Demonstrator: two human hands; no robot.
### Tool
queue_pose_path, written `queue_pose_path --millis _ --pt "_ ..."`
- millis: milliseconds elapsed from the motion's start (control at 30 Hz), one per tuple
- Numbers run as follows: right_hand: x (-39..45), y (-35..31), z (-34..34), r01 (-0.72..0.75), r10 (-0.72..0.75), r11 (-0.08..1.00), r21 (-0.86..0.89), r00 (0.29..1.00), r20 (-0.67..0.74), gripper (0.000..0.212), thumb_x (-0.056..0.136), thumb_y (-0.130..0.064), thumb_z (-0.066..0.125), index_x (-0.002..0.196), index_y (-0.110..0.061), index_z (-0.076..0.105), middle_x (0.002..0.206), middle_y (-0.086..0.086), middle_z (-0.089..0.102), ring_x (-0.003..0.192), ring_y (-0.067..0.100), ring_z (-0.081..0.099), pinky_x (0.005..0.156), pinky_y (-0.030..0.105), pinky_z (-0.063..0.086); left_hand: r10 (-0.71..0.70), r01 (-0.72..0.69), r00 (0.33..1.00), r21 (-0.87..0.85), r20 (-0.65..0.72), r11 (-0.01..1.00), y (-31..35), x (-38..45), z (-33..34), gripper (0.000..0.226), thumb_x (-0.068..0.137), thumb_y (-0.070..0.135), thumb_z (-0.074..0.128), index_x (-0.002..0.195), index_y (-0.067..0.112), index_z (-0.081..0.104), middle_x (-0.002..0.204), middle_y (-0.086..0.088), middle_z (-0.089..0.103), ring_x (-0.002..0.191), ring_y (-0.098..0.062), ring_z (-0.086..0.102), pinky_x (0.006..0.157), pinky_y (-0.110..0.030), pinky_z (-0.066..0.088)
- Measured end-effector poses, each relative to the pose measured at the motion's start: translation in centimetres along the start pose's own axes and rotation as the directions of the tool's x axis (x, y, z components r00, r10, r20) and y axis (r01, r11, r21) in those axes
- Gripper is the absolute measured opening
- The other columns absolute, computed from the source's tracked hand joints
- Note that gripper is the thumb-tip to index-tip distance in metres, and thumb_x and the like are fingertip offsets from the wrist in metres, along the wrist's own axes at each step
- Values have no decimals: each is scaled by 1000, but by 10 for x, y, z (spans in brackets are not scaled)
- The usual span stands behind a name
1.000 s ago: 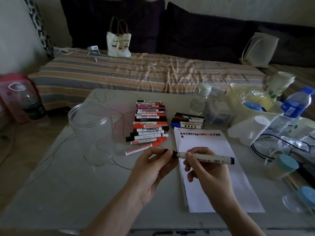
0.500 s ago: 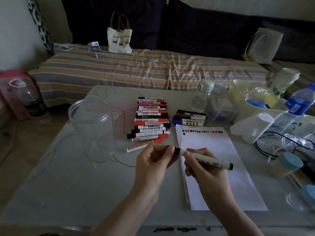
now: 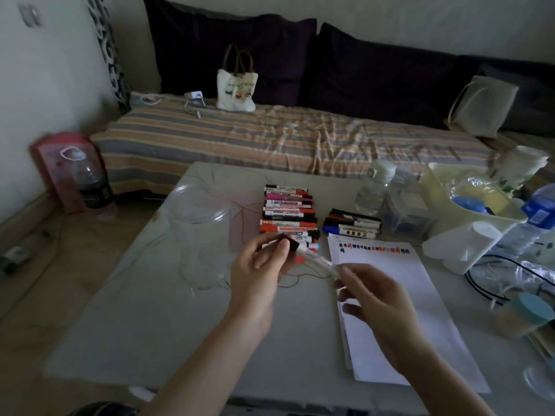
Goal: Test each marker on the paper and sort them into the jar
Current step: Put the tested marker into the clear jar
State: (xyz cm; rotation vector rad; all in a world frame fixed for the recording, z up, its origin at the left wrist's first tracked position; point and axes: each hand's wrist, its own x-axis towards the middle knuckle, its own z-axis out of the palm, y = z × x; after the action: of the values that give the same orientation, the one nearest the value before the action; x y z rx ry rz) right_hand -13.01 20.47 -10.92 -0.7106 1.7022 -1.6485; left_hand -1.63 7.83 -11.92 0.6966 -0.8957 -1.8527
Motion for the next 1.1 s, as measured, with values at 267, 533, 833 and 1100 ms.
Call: queue_pose_path --millis 267,533,833,1100 --pt "24 -19 84 300 -272 888 -348 954 127 15 82 -10 76 94 -17 68 86 -6 74 79 6 70 76 25 58 446 -418 895 318 -17 851 71 0 -28 28 81 1 74 100 20 67 95 -2 75 91 -15 72 80 -27 56" --pt "45 -57 145 374 -365 818 -438 925 109 25 88 -26 69 112 -21 63 100 -10 66 90 9 65 75 22 55 672 -556 735 488 -89 673 153 38 -46 26 83 3 72 90 25 62 89 5 72 83 -8 71 81 -33 58" --pt "36 -16 116 302 -294 799 -520 951 100 18 90 -13 65 104 -23 61 93 -12 63 79 -5 59 57 2 43 620 -433 735 894 275 117 118 63 -62 18 81 20 76 90 18 60 86 5 70 80 -12 66 71 -25 51" --pt "59 34 68 181 -156 636 -750 982 105 23 88 -10 62 107 -23 64 105 -2 69 95 16 65 84 29 55 637 -536 597 833 488 -137 97 54 -63 13 84 29 72 89 20 65 85 10 68 81 -12 60 83 -34 45"
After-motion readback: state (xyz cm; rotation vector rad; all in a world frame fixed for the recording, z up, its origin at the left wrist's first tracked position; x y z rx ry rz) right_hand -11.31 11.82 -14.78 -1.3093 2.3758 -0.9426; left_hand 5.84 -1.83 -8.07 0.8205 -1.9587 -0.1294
